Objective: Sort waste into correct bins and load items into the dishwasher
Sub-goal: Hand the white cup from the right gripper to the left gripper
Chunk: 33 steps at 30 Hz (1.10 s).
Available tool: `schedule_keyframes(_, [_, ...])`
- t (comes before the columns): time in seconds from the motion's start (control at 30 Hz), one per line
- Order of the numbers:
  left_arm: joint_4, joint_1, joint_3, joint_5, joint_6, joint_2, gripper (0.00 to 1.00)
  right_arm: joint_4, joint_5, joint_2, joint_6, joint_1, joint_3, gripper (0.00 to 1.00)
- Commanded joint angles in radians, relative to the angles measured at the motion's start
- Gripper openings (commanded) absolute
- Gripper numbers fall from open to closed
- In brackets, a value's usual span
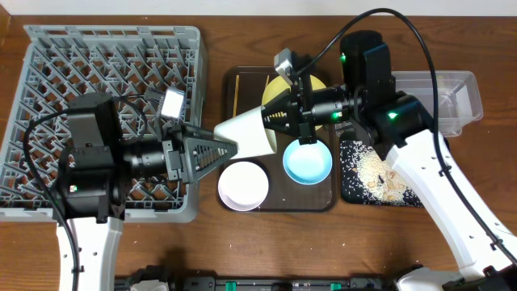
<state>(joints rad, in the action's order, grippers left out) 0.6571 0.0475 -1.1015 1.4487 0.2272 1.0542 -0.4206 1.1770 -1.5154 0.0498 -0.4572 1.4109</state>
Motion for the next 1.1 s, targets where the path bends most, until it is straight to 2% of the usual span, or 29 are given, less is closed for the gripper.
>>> schedule_keyframes(0.0, [-0.005, -0.042, -0.002, 0.058, -0.017, -0.001, 0.86, 0.029, -0.025, -0.02, 0.025, -0.046, 0.002, 0.01])
schedule_keyframes(0.2, [-0.013, -0.049, -0.002, 0.032, -0.017, -0.001, 0.78, 0.035, -0.025, -0.021, 0.028, -0.056, 0.002, 0.01])
schedule_keyframes(0.3, [-0.013, -0.049, -0.002, 0.032, -0.017, -0.001, 0.68, 0.036, -0.025, -0.021, 0.028, -0.053, 0.002, 0.02])
schedule_keyframes(0.37, [-0.012, -0.049, -0.002, 0.032, -0.017, -0.001, 0.67, 0.036, -0.026, -0.021, 0.028, -0.053, 0.002, 0.05])
schedule_keyframes(0.43, [-0.013, -0.049, -0.002, 0.031, -0.017, -0.001, 0.66, 0.036, -0.039, -0.021, 0.028, -0.053, 0.002, 0.17])
schedule_keyframes(0.47, [-0.012, -0.049, -0.002, 0.023, -0.017, -0.001, 0.66, 0.036, -0.045, -0.021, 0.028, -0.05, 0.002, 0.3])
schedule_keyframes(0.53, [-0.012, -0.049, -0.002, -0.008, -0.017, -0.001, 0.66, 0.039, -0.044, -0.021, 0.028, -0.038, 0.002, 0.47])
schedule_keyframes(0.6, [-0.011, -0.049, -0.002, -0.057, -0.017, -0.001, 0.66, 0.037, -0.043, -0.021, 0.034, -0.012, 0.002, 0.52])
schedule_keyframes(0.7, [-0.006, -0.049, -0.002, -0.187, -0.016, -0.001, 0.65, 0.026, -0.043, -0.018, 0.065, 0.048, 0.002, 0.52])
schedule_keyframes(0.8, [0.042, -0.039, -0.002, -0.38, -0.017, -0.005, 0.63, -0.025, -0.043, -0.008, 0.077, 0.12, 0.002, 0.52])
schedule_keyframes(0.97, [0.197, 0.042, -0.029, -0.824, -0.008, -0.034, 0.63, -0.163, -0.087, 0.001, 0.068, 0.196, 0.002, 0.56])
schedule_keyframes(1.07, [0.298, 0.108, -0.08, -1.096, -0.004, -0.053, 0.62, -0.29, -0.26, 0.001, 0.065, 0.199, 0.002, 0.59])
